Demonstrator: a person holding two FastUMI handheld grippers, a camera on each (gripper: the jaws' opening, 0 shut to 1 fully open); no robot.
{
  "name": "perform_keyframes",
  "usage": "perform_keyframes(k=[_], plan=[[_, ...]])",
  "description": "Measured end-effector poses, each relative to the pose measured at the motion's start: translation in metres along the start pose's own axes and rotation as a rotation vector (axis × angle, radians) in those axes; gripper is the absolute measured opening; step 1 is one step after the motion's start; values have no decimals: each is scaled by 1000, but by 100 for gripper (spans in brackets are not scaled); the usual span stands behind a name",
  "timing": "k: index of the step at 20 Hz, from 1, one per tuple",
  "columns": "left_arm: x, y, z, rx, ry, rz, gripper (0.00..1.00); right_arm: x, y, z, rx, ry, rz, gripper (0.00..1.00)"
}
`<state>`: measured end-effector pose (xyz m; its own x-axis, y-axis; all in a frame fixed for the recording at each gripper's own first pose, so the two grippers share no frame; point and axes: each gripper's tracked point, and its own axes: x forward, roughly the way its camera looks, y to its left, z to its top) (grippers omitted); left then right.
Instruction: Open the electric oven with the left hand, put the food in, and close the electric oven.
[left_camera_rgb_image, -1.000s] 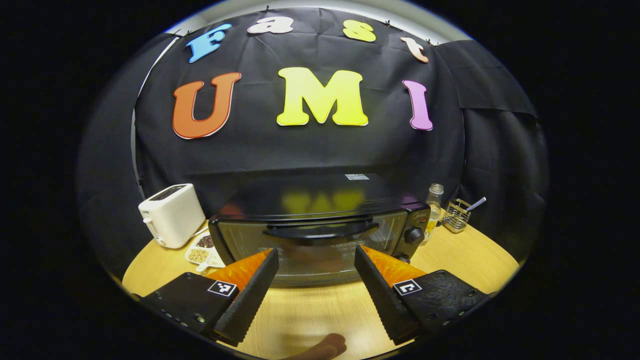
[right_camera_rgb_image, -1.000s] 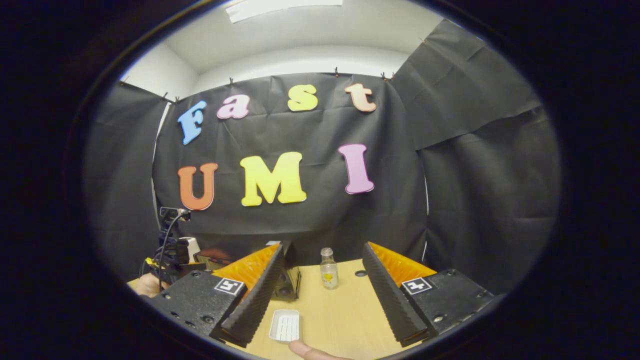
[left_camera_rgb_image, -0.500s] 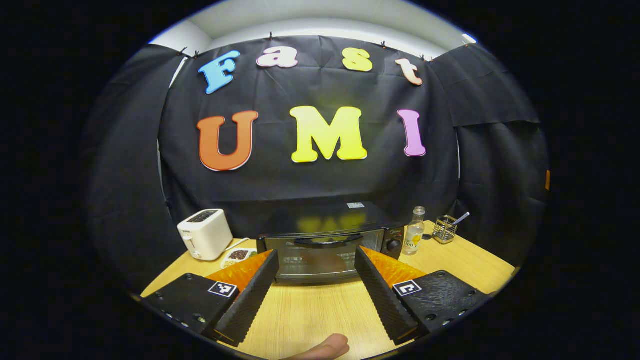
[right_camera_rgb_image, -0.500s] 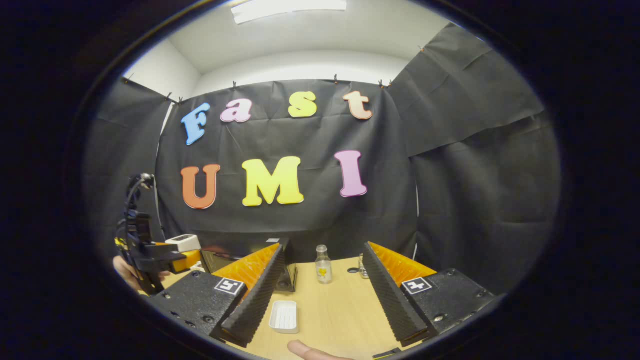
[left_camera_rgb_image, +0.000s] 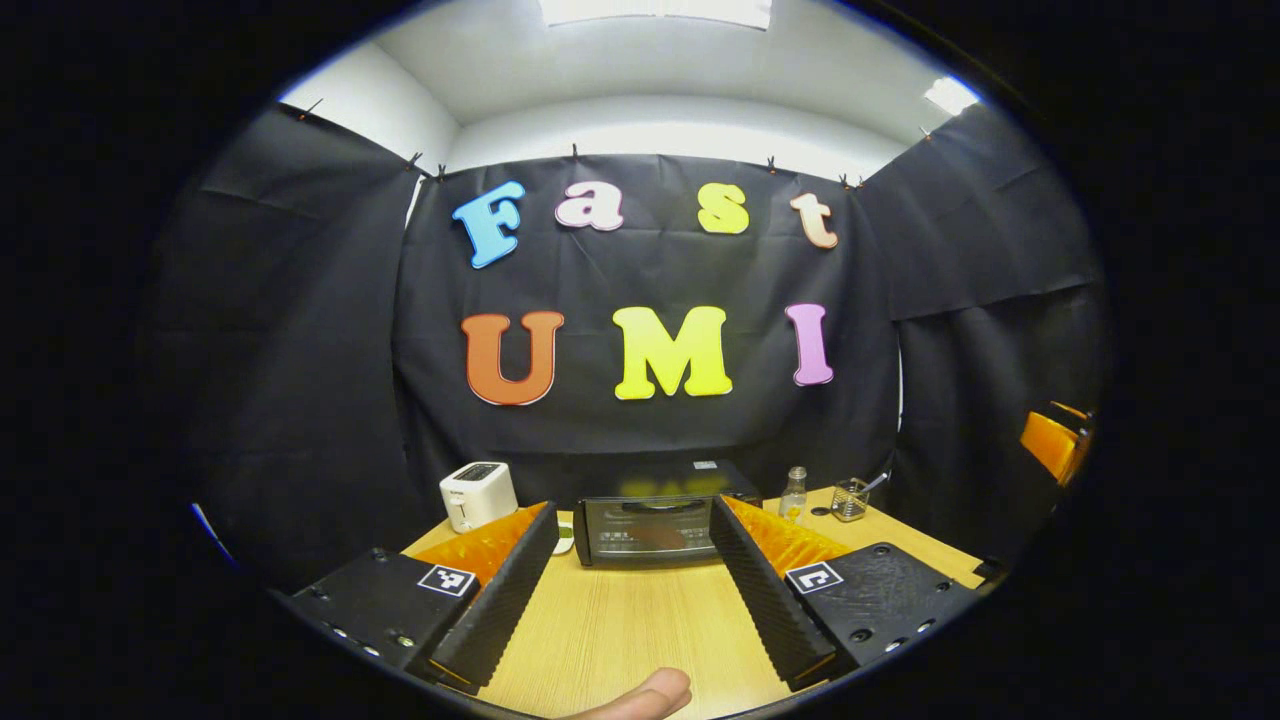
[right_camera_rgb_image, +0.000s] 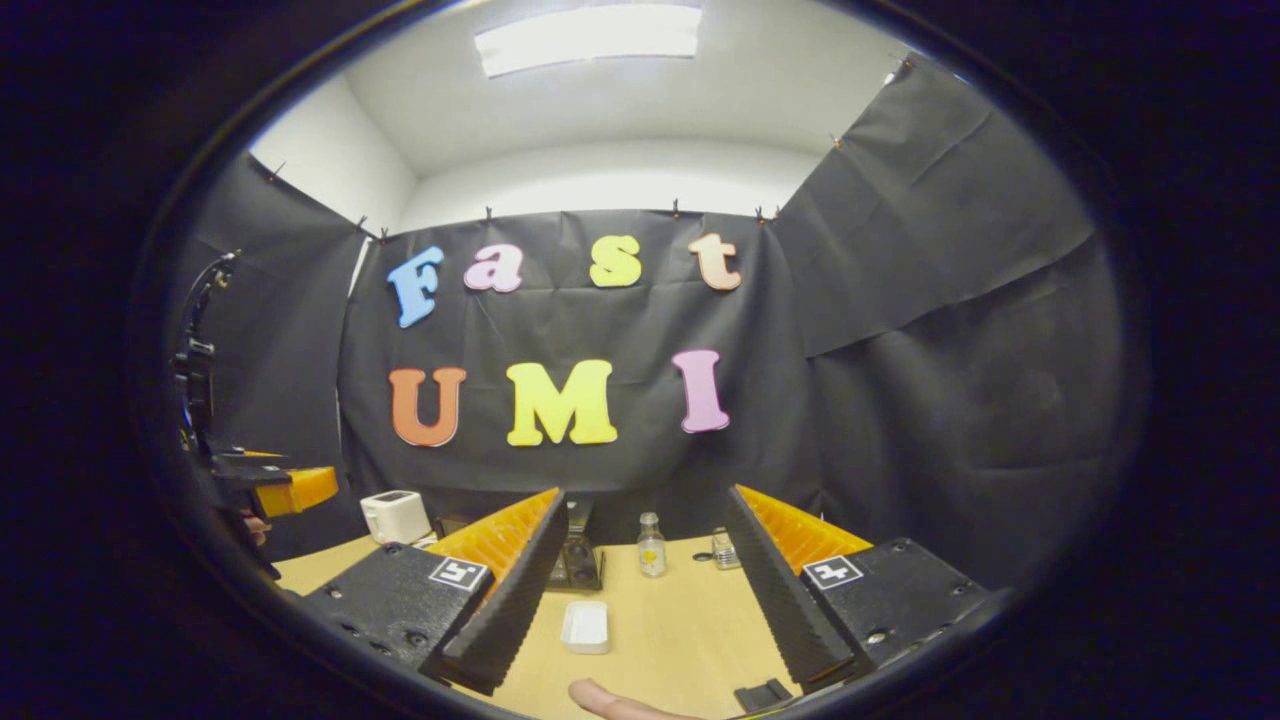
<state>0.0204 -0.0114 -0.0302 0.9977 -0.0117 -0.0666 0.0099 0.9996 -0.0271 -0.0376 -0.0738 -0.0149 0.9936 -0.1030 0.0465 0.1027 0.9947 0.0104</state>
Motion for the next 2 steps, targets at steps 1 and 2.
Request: perform_keyframes(k=[1, 2], plan=[[-17, 2, 2, -7, -10, 6, 97, -9, 2, 4, -23, -5, 8, 96], [-34, 5, -2, -16, -17, 12, 97, -16, 4, 8, -55, -11, 16, 99]])
